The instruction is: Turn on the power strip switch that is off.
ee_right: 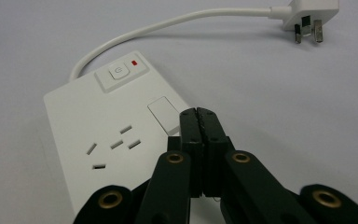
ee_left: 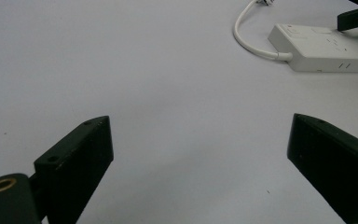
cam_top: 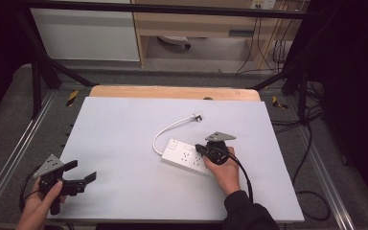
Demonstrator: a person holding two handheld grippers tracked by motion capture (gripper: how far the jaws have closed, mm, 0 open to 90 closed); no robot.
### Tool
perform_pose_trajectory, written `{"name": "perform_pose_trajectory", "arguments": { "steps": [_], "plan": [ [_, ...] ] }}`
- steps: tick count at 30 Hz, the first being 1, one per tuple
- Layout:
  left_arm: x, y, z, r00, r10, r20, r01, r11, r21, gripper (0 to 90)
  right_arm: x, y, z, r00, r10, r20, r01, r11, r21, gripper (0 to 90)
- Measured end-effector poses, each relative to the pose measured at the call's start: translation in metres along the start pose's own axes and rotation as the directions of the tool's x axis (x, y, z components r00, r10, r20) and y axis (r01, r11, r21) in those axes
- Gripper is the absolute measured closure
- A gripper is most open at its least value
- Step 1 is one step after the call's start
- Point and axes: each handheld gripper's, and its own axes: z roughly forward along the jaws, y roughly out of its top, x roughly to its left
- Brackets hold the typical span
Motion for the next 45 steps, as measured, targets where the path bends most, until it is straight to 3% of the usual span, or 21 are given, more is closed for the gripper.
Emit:
{"name": "perform_pose_trajectory", "arguments": {
  "steps": [45],
  "plan": [
    [-0.0004, -0.0003, 0.0009, 1.0, 0.002, 0.0, -0.002, 1.0, 0.009, 7.0, -0.0013, -0.0001, 0.0005, 0.9999, 0.013, -0.005, -0.013, 0.9999, 0.003, 90.0]
  ]
}}
